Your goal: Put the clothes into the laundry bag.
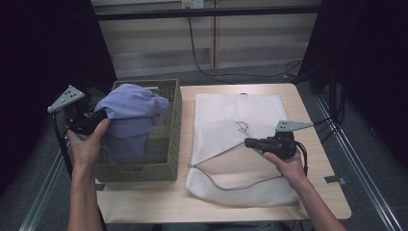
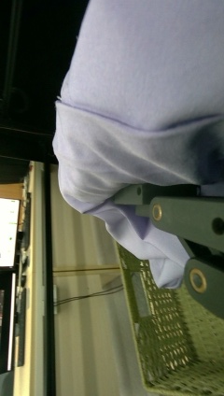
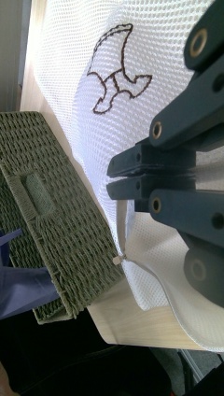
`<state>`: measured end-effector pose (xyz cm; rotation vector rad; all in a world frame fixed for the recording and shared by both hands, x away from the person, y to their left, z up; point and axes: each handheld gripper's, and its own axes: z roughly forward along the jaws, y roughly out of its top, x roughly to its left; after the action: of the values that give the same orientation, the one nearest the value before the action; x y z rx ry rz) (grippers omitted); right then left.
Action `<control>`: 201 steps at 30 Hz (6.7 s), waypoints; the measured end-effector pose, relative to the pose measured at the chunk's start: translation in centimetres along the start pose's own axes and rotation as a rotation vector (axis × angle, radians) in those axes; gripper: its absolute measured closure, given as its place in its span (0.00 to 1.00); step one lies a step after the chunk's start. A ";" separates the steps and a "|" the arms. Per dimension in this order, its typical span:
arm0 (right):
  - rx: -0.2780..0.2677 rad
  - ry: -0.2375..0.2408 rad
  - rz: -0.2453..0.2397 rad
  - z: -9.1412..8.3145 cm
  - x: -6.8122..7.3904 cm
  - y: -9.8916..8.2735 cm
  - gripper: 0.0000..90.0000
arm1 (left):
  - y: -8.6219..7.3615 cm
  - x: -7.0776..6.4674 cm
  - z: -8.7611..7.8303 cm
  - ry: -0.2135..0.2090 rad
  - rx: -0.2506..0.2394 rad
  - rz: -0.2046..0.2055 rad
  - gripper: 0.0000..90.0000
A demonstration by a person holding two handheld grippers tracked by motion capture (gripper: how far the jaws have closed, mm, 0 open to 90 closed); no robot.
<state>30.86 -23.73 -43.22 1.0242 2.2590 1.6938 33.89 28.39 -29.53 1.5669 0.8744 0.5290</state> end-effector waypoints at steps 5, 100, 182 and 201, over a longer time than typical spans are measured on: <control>-0.002 0.003 -0.003 0.0 0.0 0.0 0.98 | 0.5 -0.4 -0.4 0.012 -0.034 0.010 0.93; 0.004 0.024 -0.004 0.1 0.2 0.0 0.98 | 4.2 -19.0 3.1 -0.516 -0.076 0.173 0.93; 0.051 0.033 0.003 0.8 0.4 -0.3 0.98 | -13.7 -21.0 16.0 -0.570 0.411 0.185 0.92; 0.058 0.034 0.003 0.9 0.4 -0.5 0.98 | -16.7 -21.4 17.9 -0.535 0.507 0.214 0.91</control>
<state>30.78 -22.81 -43.85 1.0185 2.3419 1.6682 30.27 0.68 -46.16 2.1447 0.4428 0.0095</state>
